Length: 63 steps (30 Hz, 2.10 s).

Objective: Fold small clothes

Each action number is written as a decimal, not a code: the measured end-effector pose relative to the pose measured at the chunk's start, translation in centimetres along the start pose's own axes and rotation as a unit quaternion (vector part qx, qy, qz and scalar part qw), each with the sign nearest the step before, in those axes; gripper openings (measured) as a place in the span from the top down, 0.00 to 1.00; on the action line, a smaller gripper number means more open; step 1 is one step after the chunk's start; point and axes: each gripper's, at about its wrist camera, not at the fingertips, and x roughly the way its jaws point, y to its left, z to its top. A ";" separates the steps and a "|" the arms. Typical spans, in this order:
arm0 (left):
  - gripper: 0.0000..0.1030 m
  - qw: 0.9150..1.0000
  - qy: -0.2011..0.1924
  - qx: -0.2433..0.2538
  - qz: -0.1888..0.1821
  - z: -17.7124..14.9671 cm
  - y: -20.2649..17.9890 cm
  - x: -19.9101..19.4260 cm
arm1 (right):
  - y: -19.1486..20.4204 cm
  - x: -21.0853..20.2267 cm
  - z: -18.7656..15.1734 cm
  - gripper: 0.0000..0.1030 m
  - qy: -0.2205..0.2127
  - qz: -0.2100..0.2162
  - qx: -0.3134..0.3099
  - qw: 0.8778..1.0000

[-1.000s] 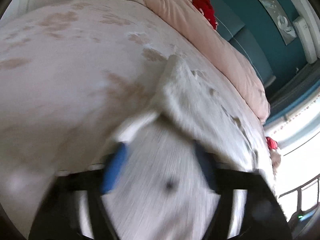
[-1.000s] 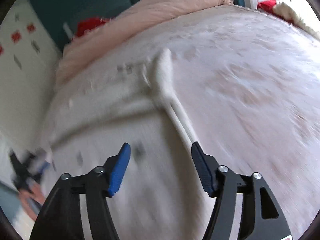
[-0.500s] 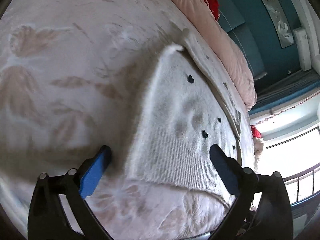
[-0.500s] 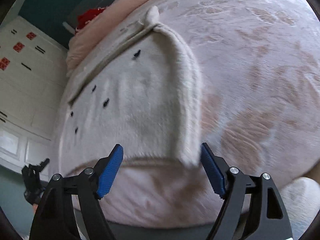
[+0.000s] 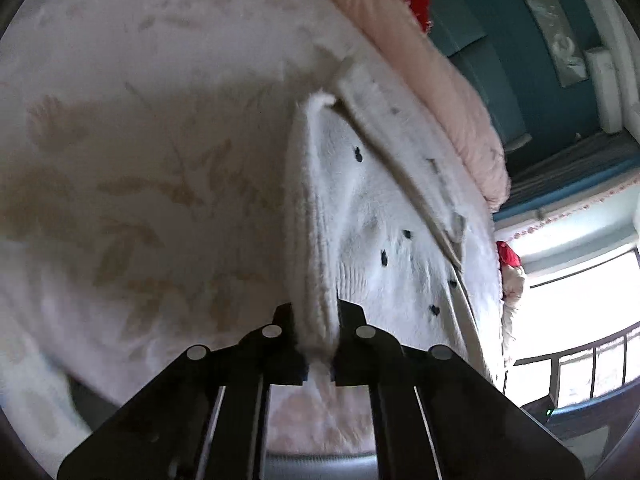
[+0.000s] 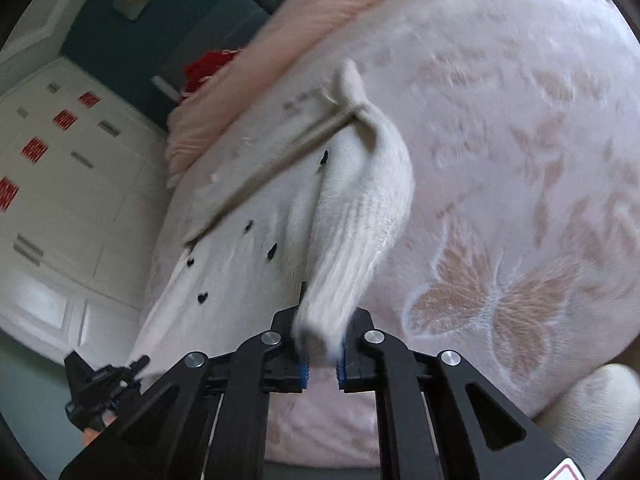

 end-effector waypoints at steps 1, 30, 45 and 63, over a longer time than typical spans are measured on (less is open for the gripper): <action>0.96 1.000 -0.002 0.009 0.000 -0.2 -0.3 -1.1 | 0.4 -1.1 0.0 0.92 0.003 0.000 -0.015 1.000; 0.95 0.972 -0.071 0.223 0.006 2.4 -11.2 -8.8 | 3.8 -7.1 6.5 0.86 0.053 0.042 -0.102 0.992; 0.23 0.976 -0.054 0.175 0.120 5.9 -3.8 4.0 | 0.0 1.2 4.6 0.33 -0.046 -0.108 -0.050 0.992; 0.92 0.975 -0.036 0.178 0.132 10.8 -6.2 7.4 | 2.1 2.8 11.2 0.94 -0.079 -0.103 -0.075 0.989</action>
